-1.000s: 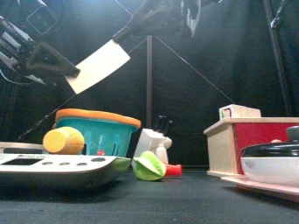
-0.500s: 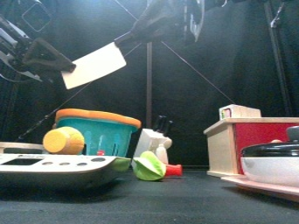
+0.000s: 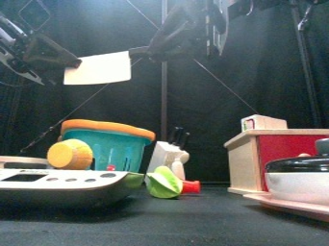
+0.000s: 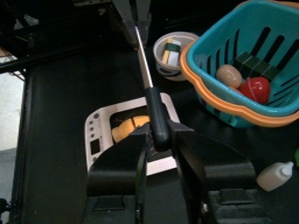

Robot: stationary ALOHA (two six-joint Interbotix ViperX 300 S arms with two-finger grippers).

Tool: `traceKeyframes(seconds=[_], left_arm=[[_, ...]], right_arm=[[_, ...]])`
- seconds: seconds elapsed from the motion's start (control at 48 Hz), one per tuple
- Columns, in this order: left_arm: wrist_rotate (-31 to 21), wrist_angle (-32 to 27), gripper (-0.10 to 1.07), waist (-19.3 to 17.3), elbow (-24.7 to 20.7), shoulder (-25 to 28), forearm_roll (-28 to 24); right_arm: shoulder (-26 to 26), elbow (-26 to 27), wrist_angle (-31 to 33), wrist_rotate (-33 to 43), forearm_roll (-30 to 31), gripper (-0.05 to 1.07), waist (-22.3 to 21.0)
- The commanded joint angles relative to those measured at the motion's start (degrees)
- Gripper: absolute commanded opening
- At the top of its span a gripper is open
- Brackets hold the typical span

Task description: Grab cleaver with other hand

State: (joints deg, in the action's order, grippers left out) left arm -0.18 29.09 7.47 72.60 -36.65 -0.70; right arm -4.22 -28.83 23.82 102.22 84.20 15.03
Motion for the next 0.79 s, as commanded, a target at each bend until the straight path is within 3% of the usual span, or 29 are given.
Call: traceKeyframes(seconds=[0.0,0.271,0.771], left_arm=[[0.09,0.62,0.41,0.09,-0.70,0.09,0.00],[0.18,0.62,0.41,0.09,-0.70,0.09,0.44],[0.09,0.62,0.41,0.09,-0.70,0.09,0.53]], right_arm=[[-1.05,1.58,0.00,-0.35,-2.55,0.74,-0.70],[-1.23,1.23,-1.67,-0.70,-5.19,1.01,-0.70],[-1.14,1.14,-1.58,-0.79,-5.27,1.01,-0.97]])
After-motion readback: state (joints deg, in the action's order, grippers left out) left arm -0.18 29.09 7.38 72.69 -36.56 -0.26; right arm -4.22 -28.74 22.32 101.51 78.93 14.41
